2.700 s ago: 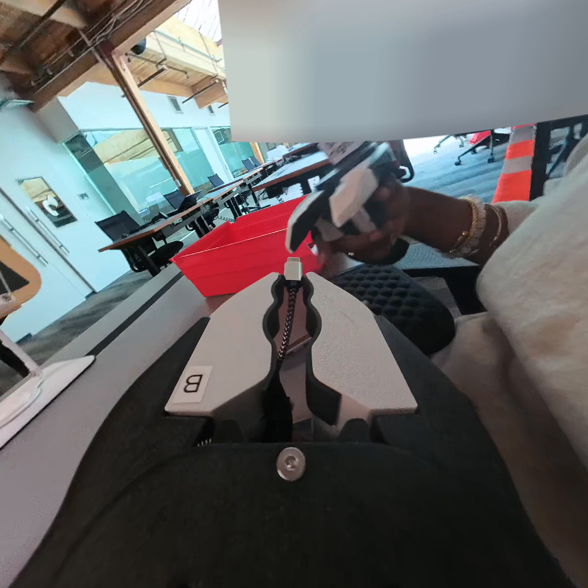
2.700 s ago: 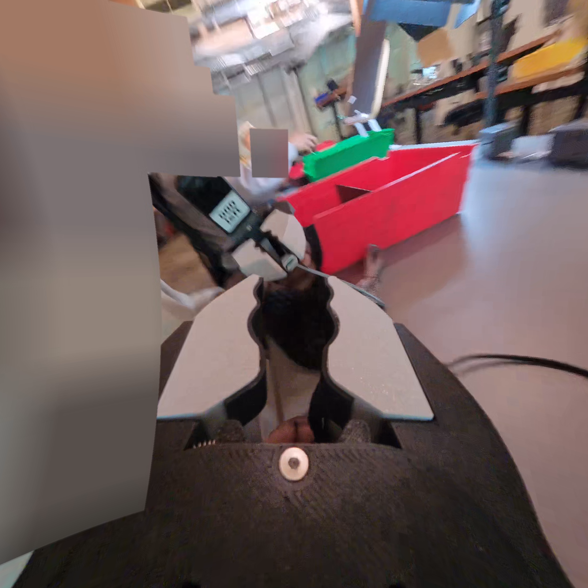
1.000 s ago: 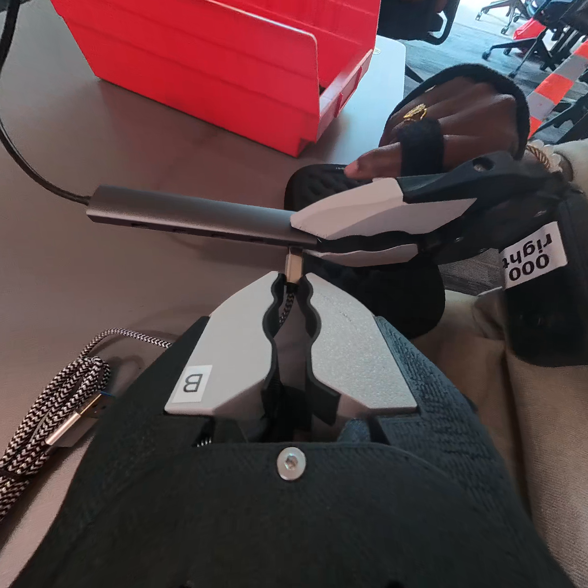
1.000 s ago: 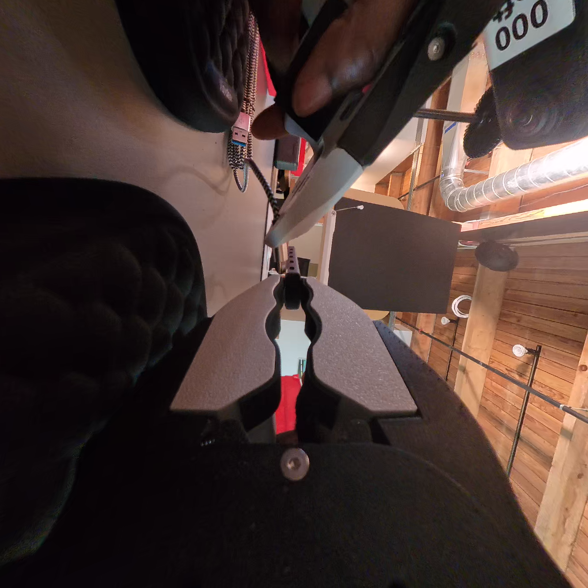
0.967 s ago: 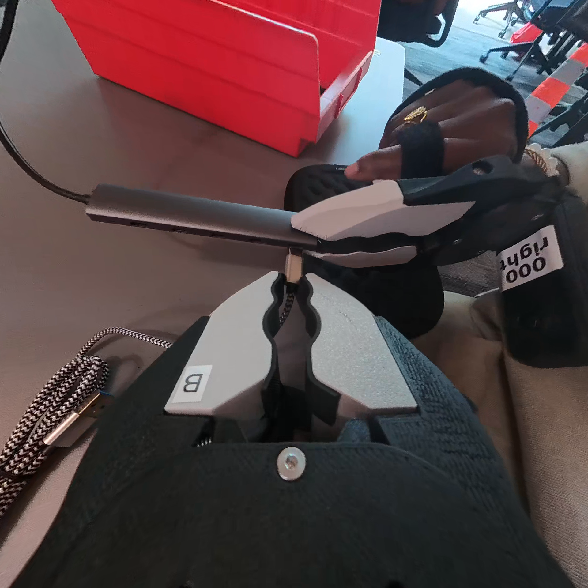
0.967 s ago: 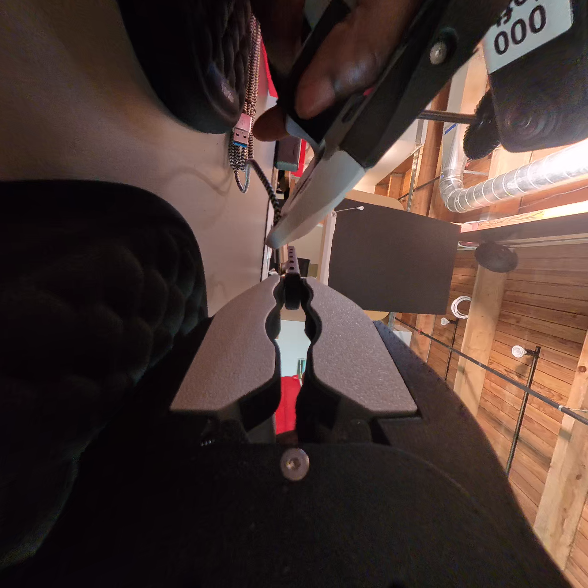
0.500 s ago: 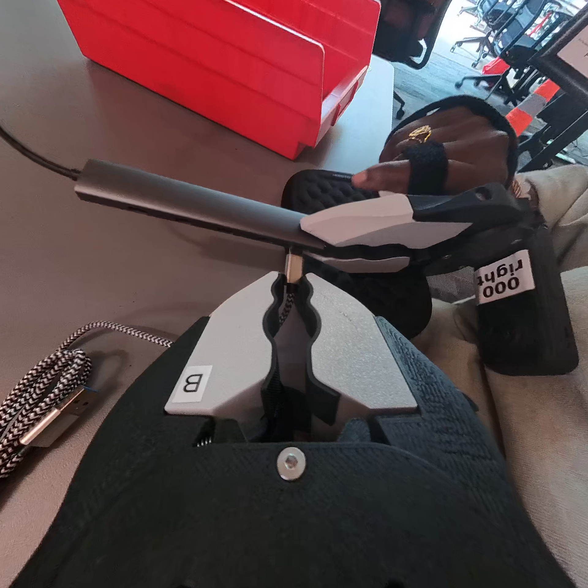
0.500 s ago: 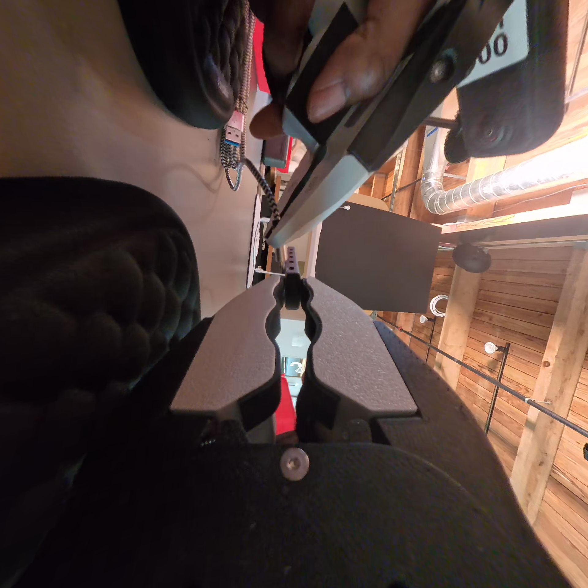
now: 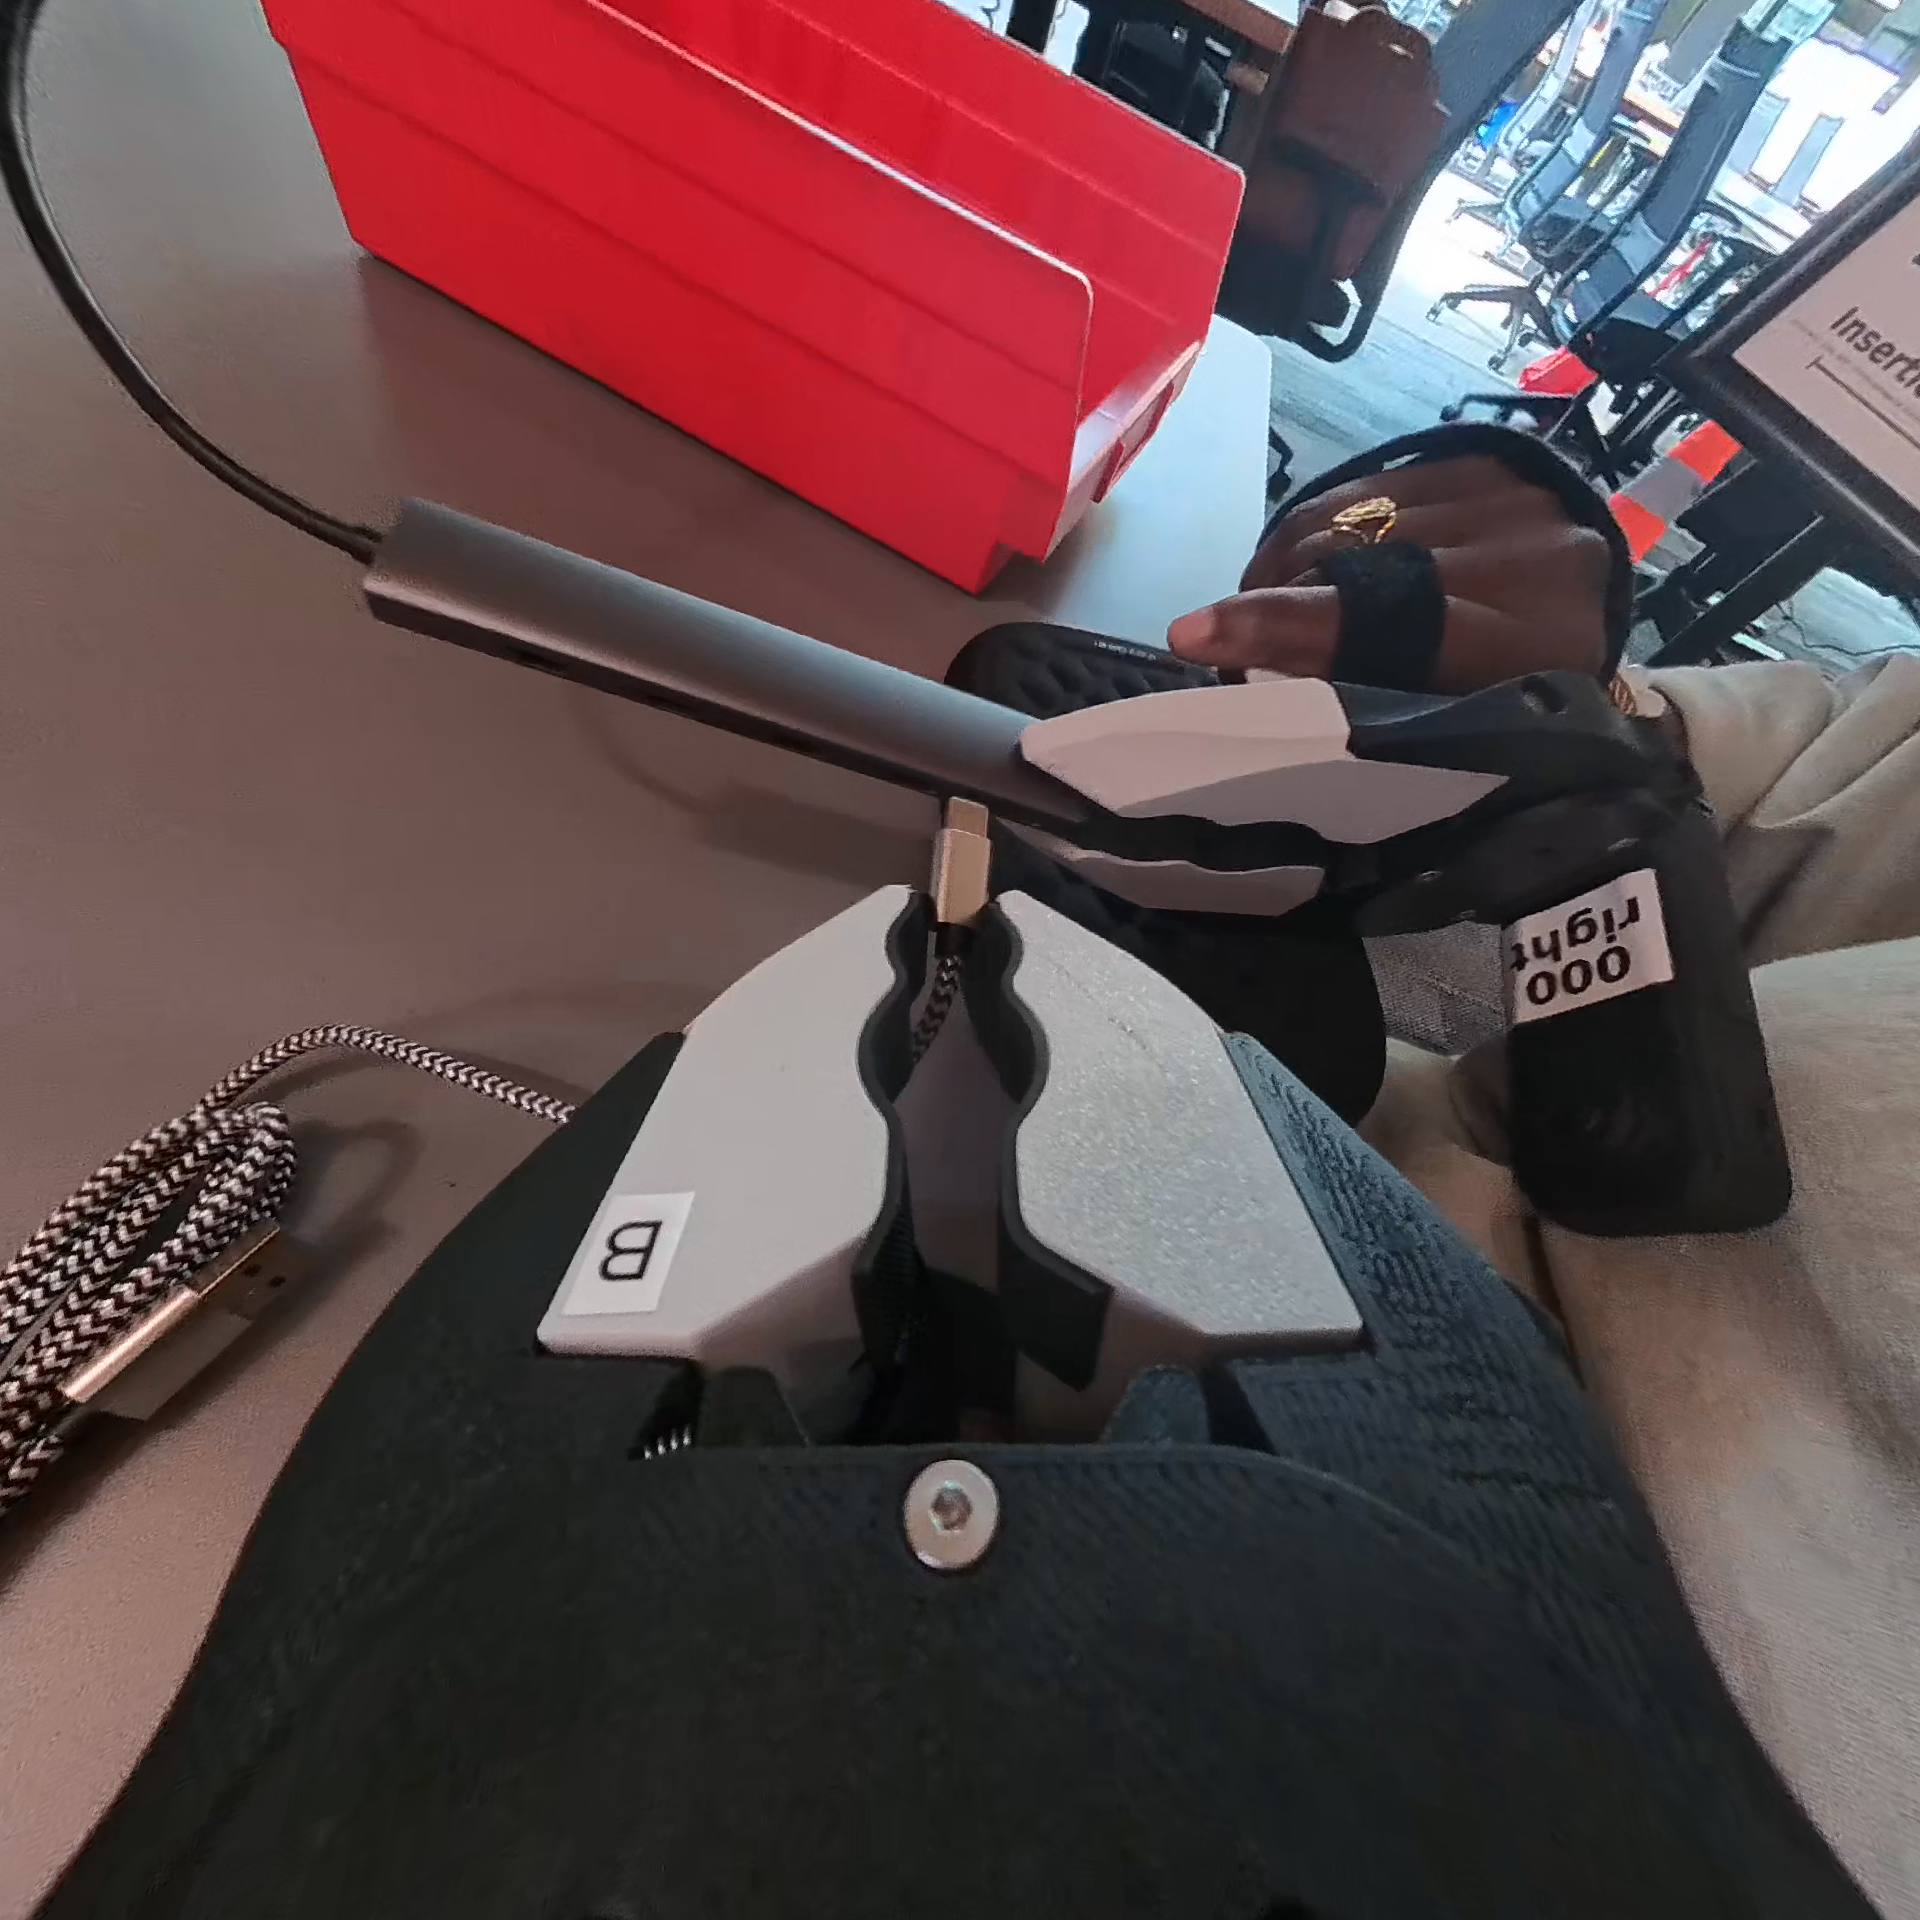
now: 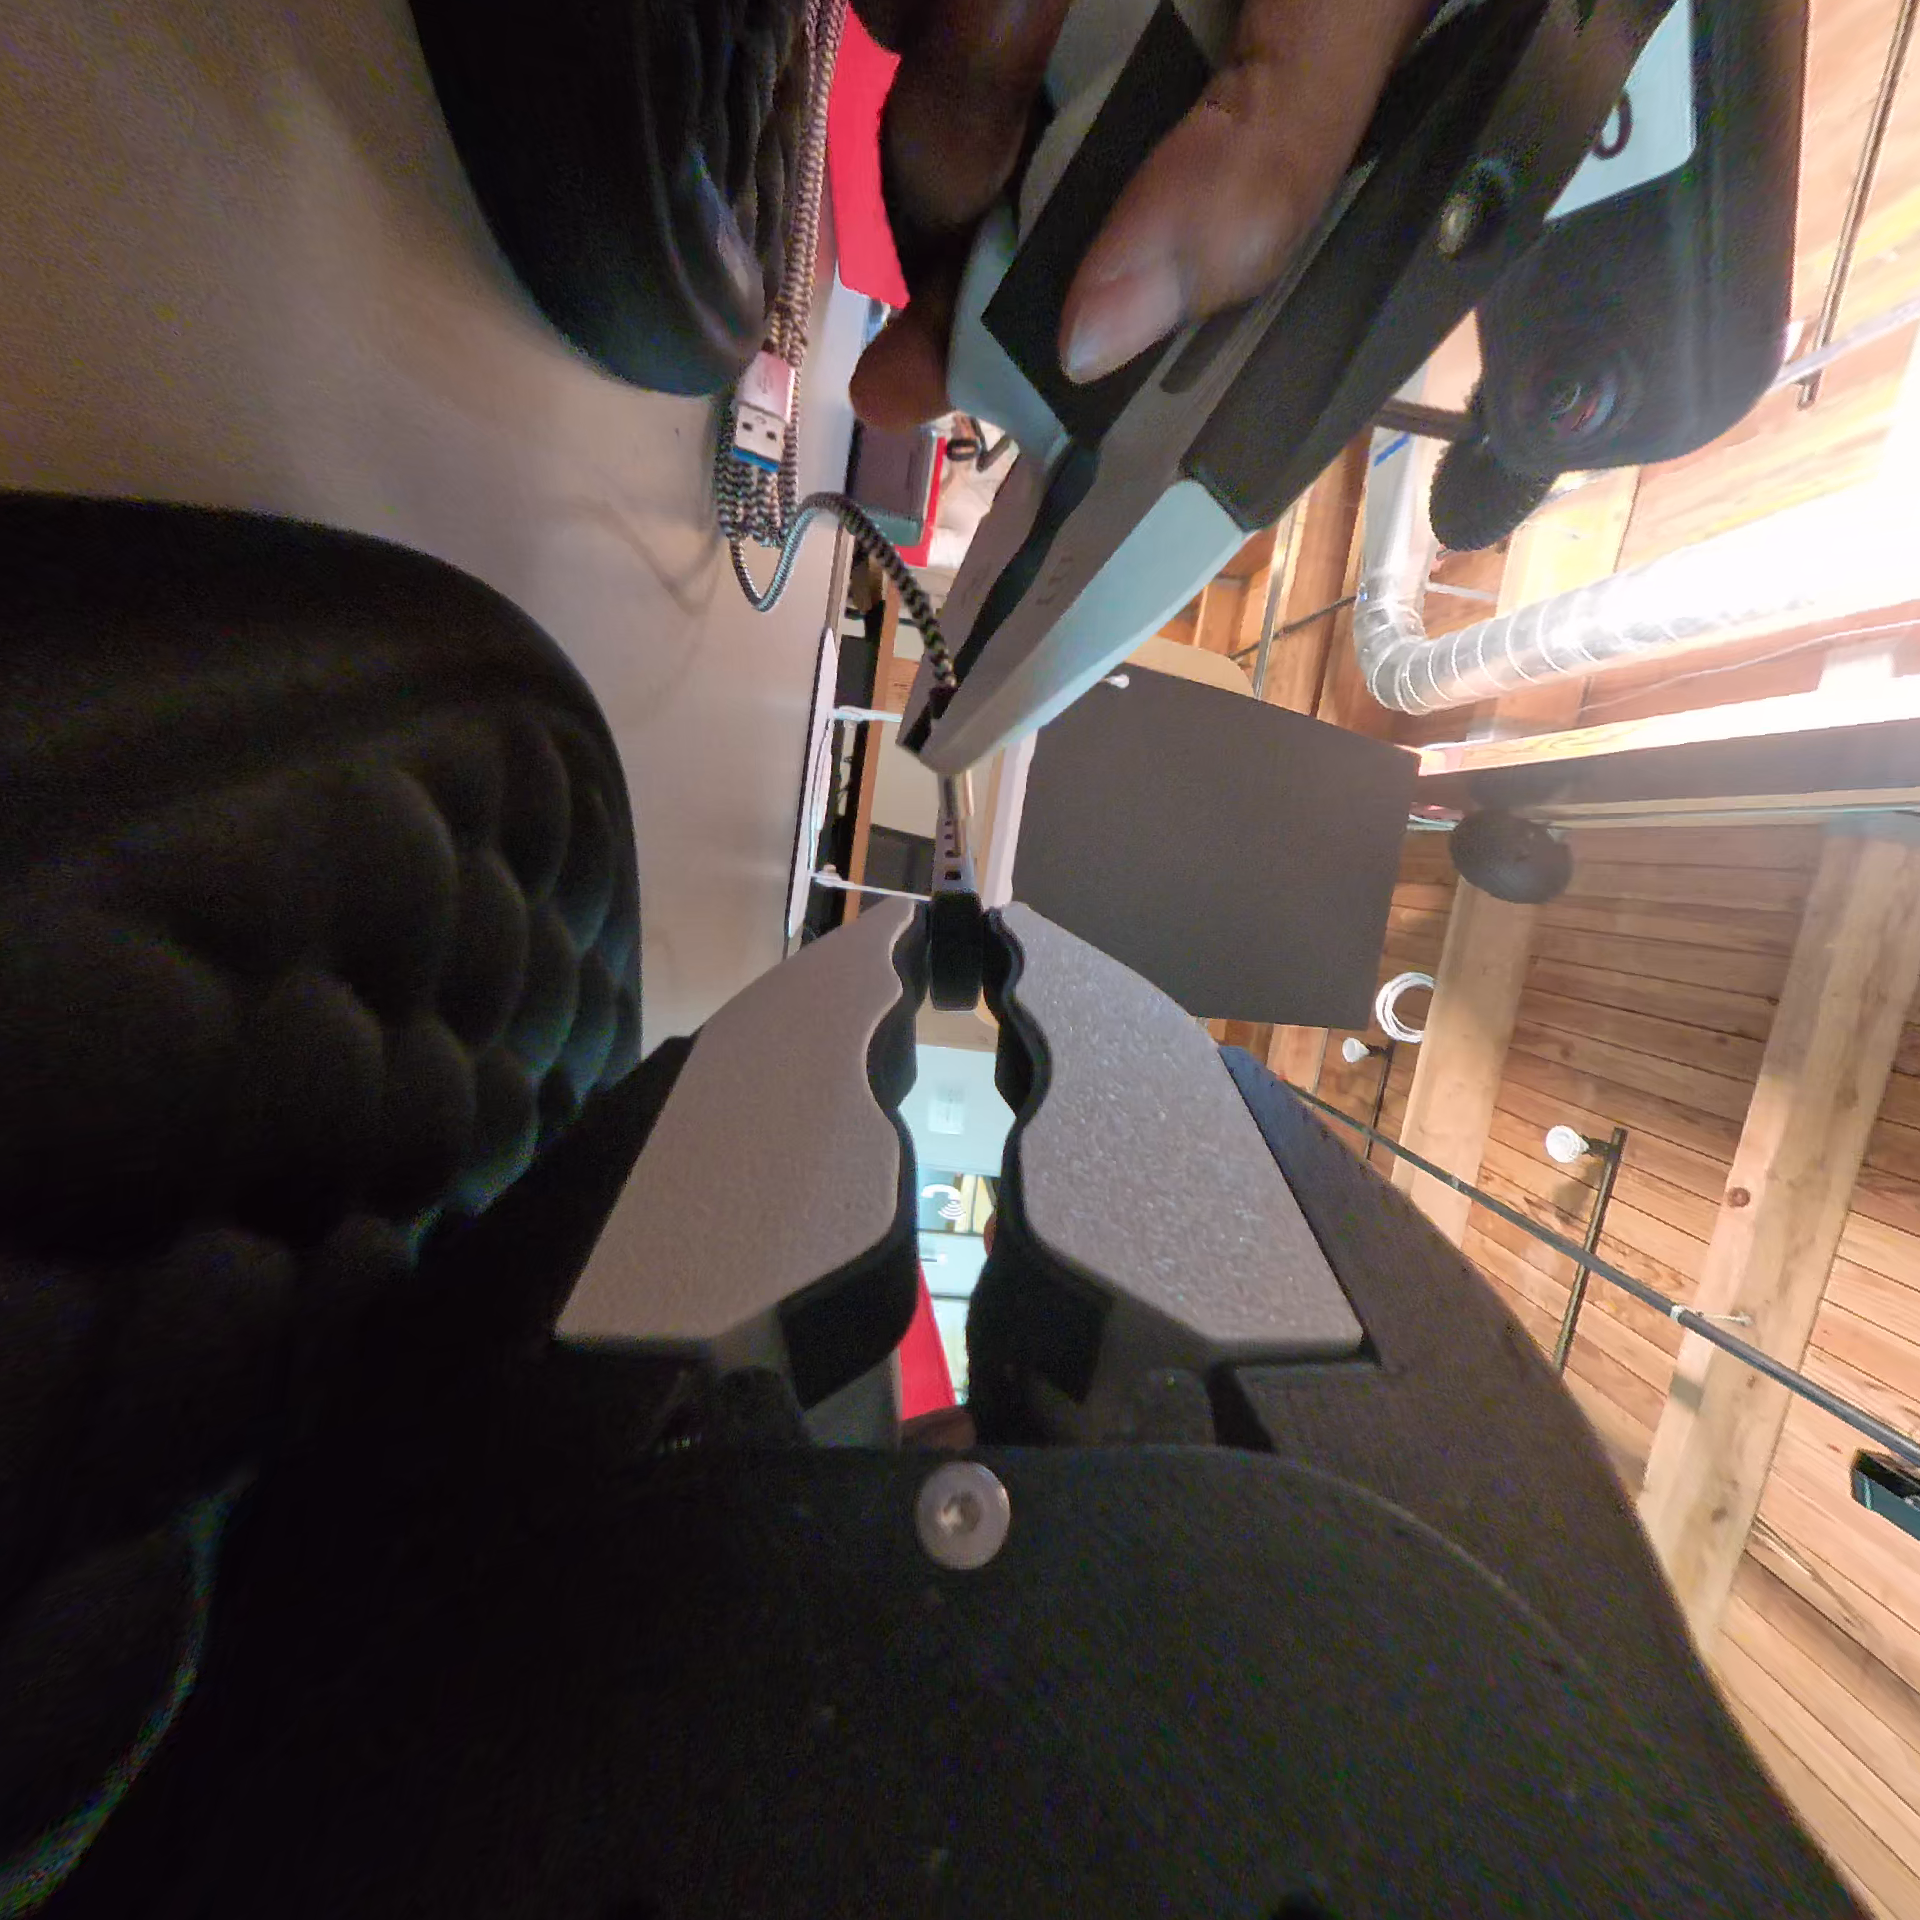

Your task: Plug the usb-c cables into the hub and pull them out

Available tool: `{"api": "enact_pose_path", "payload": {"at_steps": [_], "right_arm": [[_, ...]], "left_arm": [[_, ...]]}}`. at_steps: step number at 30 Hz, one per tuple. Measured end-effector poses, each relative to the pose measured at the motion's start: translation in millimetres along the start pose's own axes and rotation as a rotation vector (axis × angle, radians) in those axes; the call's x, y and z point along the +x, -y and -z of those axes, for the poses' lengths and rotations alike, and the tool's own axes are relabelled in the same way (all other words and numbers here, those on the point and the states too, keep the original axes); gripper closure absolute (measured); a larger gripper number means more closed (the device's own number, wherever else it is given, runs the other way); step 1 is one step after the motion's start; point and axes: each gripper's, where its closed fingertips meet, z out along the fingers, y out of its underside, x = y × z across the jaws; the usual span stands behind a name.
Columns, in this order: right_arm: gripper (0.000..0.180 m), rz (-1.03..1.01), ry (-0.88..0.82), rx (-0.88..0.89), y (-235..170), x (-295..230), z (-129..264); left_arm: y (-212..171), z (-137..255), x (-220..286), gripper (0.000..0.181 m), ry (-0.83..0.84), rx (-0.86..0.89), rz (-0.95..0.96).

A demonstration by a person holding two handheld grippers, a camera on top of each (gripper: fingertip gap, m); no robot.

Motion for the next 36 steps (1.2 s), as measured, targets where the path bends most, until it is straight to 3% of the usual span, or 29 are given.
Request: {"api": "enact_pose_path", "payload": {"at_steps": [17,36], "right_arm": [[0.170,0.035,0.023,0.013,1.7,-3.1,-3.9],[0.171,0.218,-0.030,0.118,7.5,0.9,-1.9]], "left_arm": [[-9.0,-6.2,4.0,0.170,-0.005,-0.068,-0.041],[-12.8,-7.0,8.0,0.169,-0.121,-0.100,0.055]]}}
